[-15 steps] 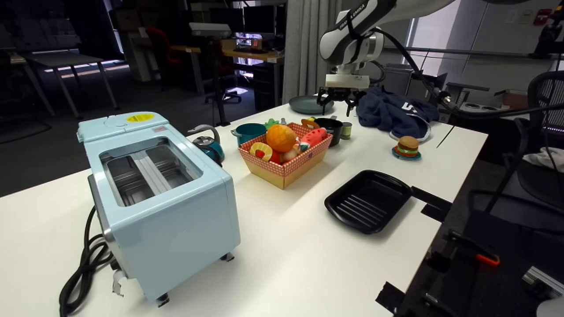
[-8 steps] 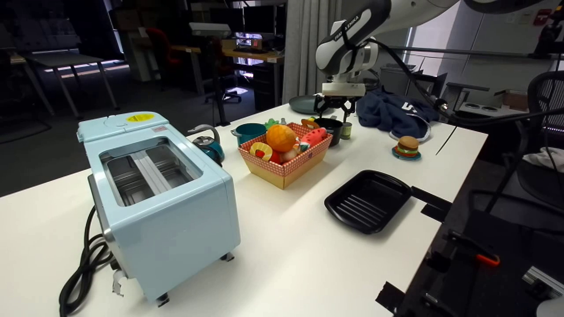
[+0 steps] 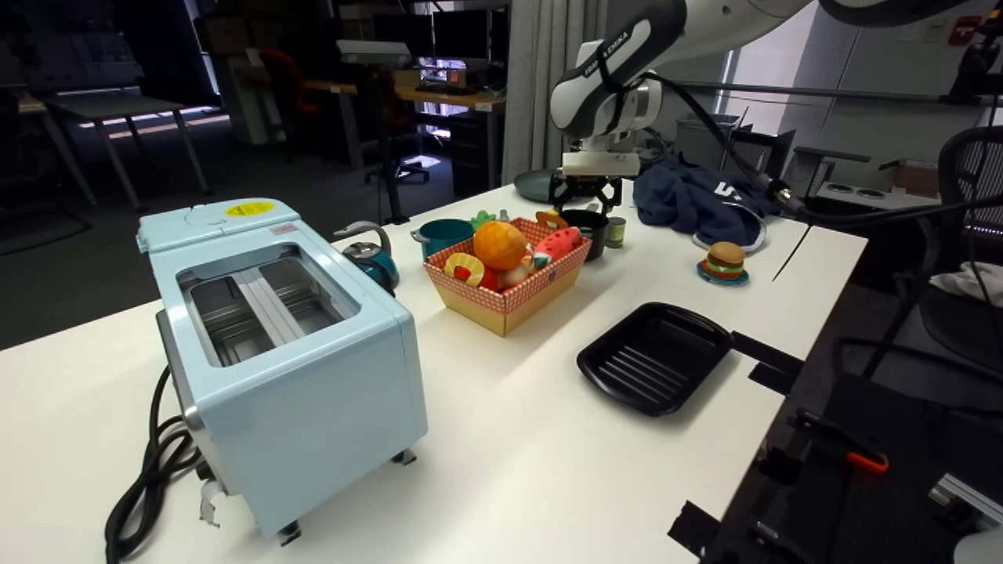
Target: Put the plushy in the pot in the basket
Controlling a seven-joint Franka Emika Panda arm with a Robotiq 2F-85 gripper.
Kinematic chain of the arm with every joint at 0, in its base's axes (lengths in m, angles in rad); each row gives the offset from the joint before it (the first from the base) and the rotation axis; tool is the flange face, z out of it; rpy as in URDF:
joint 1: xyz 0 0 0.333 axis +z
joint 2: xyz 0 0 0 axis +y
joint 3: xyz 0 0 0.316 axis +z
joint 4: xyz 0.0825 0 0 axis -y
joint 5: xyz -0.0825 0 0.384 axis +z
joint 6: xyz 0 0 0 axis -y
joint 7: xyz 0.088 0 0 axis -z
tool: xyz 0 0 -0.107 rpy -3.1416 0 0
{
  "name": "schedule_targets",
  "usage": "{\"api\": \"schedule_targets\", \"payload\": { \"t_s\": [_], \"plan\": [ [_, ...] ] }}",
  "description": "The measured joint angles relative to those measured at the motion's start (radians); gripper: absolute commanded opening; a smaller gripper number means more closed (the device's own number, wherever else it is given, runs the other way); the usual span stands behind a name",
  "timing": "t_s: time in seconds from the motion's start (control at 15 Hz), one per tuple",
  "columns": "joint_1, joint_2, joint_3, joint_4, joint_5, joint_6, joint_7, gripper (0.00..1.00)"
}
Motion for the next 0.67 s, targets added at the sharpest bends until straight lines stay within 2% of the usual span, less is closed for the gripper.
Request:
{"api": "schedule_targets", "payload": {
  "t_s": [0.4, 0.47, 0.53, 0.67],
  "plan": [
    [0.000, 0.026, -0.003, 0.000, -0.005, 0.015, 0.000, 1.00],
    [0.000, 0.029, -0.003, 0.000, -0.005, 0.020, 0.000, 0.75],
    [0.000, 0.031, -0.003, 0.000, -0.006, 0.023, 0.000, 0.72],
    [0.000, 0.032, -0.005, 0.000, -0.006, 0.026, 0.000, 0.56]
  ]
}}
